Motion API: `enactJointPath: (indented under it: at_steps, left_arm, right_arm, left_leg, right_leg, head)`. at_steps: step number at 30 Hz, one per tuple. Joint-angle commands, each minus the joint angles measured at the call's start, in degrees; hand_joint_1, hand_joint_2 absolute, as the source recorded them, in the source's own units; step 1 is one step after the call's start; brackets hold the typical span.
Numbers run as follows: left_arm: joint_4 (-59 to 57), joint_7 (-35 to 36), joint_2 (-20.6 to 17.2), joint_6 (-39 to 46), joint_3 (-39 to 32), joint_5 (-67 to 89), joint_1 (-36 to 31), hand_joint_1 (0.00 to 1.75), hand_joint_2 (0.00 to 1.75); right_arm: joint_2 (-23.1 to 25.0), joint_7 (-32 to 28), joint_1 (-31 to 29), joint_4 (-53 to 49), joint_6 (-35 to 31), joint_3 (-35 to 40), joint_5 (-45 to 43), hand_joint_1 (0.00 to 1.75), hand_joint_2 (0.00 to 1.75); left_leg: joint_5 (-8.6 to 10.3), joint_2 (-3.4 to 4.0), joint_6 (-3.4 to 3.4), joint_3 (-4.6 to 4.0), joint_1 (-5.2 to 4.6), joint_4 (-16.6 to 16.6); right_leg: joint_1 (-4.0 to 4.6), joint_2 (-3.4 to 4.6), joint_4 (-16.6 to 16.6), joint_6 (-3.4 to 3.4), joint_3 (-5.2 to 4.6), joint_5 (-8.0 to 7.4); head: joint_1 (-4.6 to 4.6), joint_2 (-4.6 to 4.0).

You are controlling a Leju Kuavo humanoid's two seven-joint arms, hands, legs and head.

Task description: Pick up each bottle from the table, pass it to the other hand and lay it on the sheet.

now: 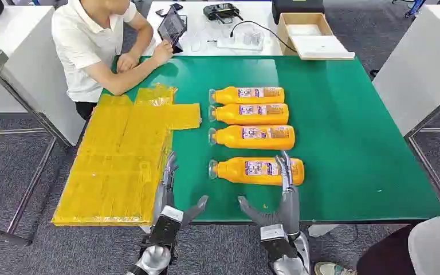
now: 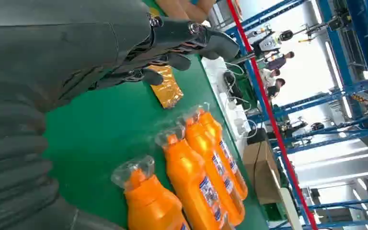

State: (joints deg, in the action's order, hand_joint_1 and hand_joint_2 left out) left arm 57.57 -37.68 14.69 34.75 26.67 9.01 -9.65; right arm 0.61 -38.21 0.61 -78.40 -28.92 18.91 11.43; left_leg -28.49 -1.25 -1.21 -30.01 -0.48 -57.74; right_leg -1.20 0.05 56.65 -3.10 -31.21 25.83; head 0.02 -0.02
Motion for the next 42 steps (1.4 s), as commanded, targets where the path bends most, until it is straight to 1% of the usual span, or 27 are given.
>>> enactJointPath:
  at_steps: [1,3,6,9,10,15,16,18,19,21,22,23,25,26,28,30,32,33,37,38,42]
  left_arm:
    - [-0.13,-0.56,-0.87,0.17,0.79,-0.44,-1.24,0.00,1.75]
    - [0.00,-0.52,-1.22,-0.39,1.12,-0.42,-0.99,0.00,1.75]
    - [0.02,-0.55,-1.32,-0.54,1.31,-0.39,-0.69,0.00,1.75]
    - [0.68,0.01,-1.87,0.12,1.86,0.97,-0.14,0.00,1.75]
    - [1.01,0.15,-1.95,0.40,1.78,1.36,0.10,0.00,1.75]
    - [1.33,0.40,-2.01,1.18,1.76,2.42,-0.06,0.00,1.75]
    - [1.35,0.53,-1.98,1.73,1.56,2.91,-0.15,0.00,1.75]
    - [1.78,0.84,-2.09,1.55,1.43,3.30,-0.24,0.00,1.75]
    - [1.89,1.17,-2.07,1.37,1.38,3.63,-0.45,0.00,1.75]
    - [1.92,1.36,-2.00,1.34,1.35,3.72,-0.60,0.00,1.75]
    - [1.78,1.55,-1.89,1.00,1.39,3.81,-0.79,0.00,1.75]
    - [1.34,1.67,-1.78,0.44,1.54,3.80,-1.24,0.00,1.75]
    - [0.48,1.84,-1.25,-0.13,1.60,3.80,-1.87,0.00,1.75]
    - [0.36,1.86,-1.05,-0.30,1.75,3.81,-1.89,0.00,1.75]
    - [0.12,2.12,-0.66,-0.48,2.11,3.92,-1.70,0.00,1.75]
    - [0.08,2.41,-0.55,-0.50,2.56,4.06,-1.51,0.00,1.75]
    - [0.14,2.45,-0.57,-0.41,2.79,4.17,-1.43,0.00,1.75]
    - [0.18,2.45,-0.58,-0.44,2.85,4.18,-1.42,0.00,1.75]
    - [0.51,2.39,-0.80,-0.66,3.43,4.16,-1.31,0.00,1.75]
    - [0.49,2.27,-0.83,-0.72,3.78,4.19,-1.39,0.00,1.75]
    - [0.54,2.25,-0.76,-0.81,4.24,4.11,-1.54,0.00,1.75]
  right_arm:
    - [0.60,-1.79,-1.40,3.03,-1.39,-1.42,1.60,0.00,1.75]
    - [-0.38,-1.79,-1.88,5.30,-3.78,-1.32,4.80,0.00,1.75]
    - [-0.96,-1.79,-2.11,6.21,-3.88,-1.48,5.52,0.00,1.75]
    - [-1.51,-1.79,-4.06,12.27,-5.88,-3.77,12.29,0.00,1.75]
    - [-1.36,-1.79,-4.54,12.74,-5.04,-5.35,13.47,0.00,1.75]
    - [-1.01,-1.42,-5.82,11.46,-4.89,-7.21,13.99,0.00,1.75]
    - [-1.13,2.24,-6.94,13.46,-5.17,-7.26,17.46,0.00,1.75]
    - [-1.35,4.91,-9.41,16.94,-3.82,-7.40,19.18,0.00,1.75]
    - [-1.83,7.24,-11.73,20.40,-4.23,-7.02,22.48,0.00,1.75]
    - [-1.92,7.21,-12.76,21.68,-3.95,-7.31,22.45,0.00,1.75]
    - [-2.55,8.28,-14.11,24.02,-3.89,-6.55,24.55,0.00,1.75]
    - [-3.30,11.45,-15.97,26.78,-3.25,-5.81,27.22,0.00,1.75]
    - [-4.44,14.54,-19.34,31.74,-2.23,-5.17,30.41,0.00,1.75]
    - [-4.81,15.23,-20.11,32.98,-2.28,-5.05,31.38,0.00,1.75]
    - [-5.56,18.45,-22.07,37.04,-1.48,-4.40,34.57,0.00,1.75]
    - [-5.68,19.60,-23.32,39.81,1.02,-4.43,34.73,0.00,1.75]
    - [-5.39,19.63,-23.89,41.58,3.21,-4.42,34.31,0.00,1.75]
    - [-5.26,19.45,-23.84,41.69,3.33,-4.56,34.07,0.00,1.75]
    - [-4.28,17.19,-23.11,42.63,9.48,-5.44,29.90,0.00,1.75]
    - [-4.19,16.14,-22.85,42.96,11.87,-5.66,28.23,0.00,1.75]
    - [-4.50,16.32,-22.61,44.40,10.55,-4.73,29.20,0.00,1.75]
  left_leg:
    - [0.03,0.15,0.12,-0.08,0.10,-0.02]
    - [0.03,0.10,0.09,-0.03,0.08,0.00]
    - [0.02,0.08,0.06,0.00,0.04,0.01]
    - [0.05,0.14,0.08,0.04,0.08,0.06]
    - [0.04,0.13,0.06,0.04,0.05,0.05]
    - [0.04,0.15,0.08,-0.05,0.05,0.01]
    - [0.05,0.25,0.13,-0.08,0.09,-0.01]
    - [0.04,0.30,0.14,-0.07,0.11,-0.01]
    - [0.05,0.24,0.11,-0.01,0.07,0.03]
    - [0.04,0.27,0.08,-0.01,0.06,0.01]
    - [0.04,0.19,0.06,-0.02,0.02,0.02]
    - [0.06,0.25,0.10,-0.07,0.09,-0.01]
    - [0.06,0.23,0.07,-0.03,0.05,0.00]
    - [0.06,0.30,0.08,-0.04,0.09,-0.01]
    - [0.04,0.17,0.05,-0.02,0.03,-0.01]
    - [0.09,0.28,0.12,-0.09,0.13,-0.03]
    - [0.03,0.14,0.06,-0.01,0.04,-0.01]
    - [0.04,0.20,0.09,-0.01,0.07,0.00]
    - [0.03,0.14,0.11,-0.01,0.07,0.00]
    - [0.02,0.11,0.10,-0.02,0.08,-0.02]
    - [0.03,0.11,0.09,-0.02,0.07,-0.01]
  right_leg:
    - [0.11,0.05,-0.02,0.16,-0.08,-0.08]
    - [0.09,0.03,-0.05,0.11,-0.02,-0.07]
    - [0.04,0.03,-0.03,0.08,-0.01,-0.04]
    - [0.08,0.06,-0.12,0.11,0.05,-0.10]
    - [0.06,0.07,-0.09,0.08,0.04,-0.09]
    - [0.05,0.08,-0.03,0.11,-0.06,-0.09]
    - [0.10,0.14,-0.05,0.17,-0.09,-0.14]
    - [0.12,0.18,-0.04,0.18,-0.10,-0.14]
    - [0.08,0.15,-0.06,0.14,-0.05,-0.12]
    - [0.07,0.20,-0.04,0.11,-0.06,-0.12]
    - [0.03,0.13,-0.02,0.08,-0.06,-0.09]
    - [0.10,0.15,-0.05,0.14,-0.09,-0.15]
    - [0.06,0.15,-0.05,0.10,-0.05,-0.14]
    - [0.10,0.21,-0.07,0.12,-0.07,-0.17]
    - [0.04,0.10,-0.03,0.07,-0.03,-0.09]
    - [0.14,0.15,-0.09,0.17,-0.09,-0.21]
    - [0.05,0.07,-0.05,0.09,-0.01,-0.08]
    - [0.08,0.10,-0.06,0.13,-0.02,-0.11]
    - [0.08,0.05,-0.05,0.14,-0.02,-0.08]
    - [0.08,0.04,-0.04,0.13,-0.03,-0.07]
    - [0.08,0.03,-0.04,0.12,-0.03,-0.08]
  head:
    - [-0.02,0.02]
    - [0.00,0.00]
    - [0.00,0.02]
    - [0.00,0.00]
    - [0.00,0.02]
    - [0.00,0.02]
    - [0.00,0.02]
    - [-0.02,0.02]
    - [0.00,0.02]
    - [-0.02,0.02]
    - [-0.04,0.02]
    - [-0.02,0.00]
    - [0.00,0.02]
    - [-0.02,0.02]
    - [-0.02,0.02]
    - [-0.02,0.02]
    - [0.00,0.02]
    - [0.00,0.02]
    - [0.00,0.02]
    - [0.00,0.02]
    - [-0.02,0.00]
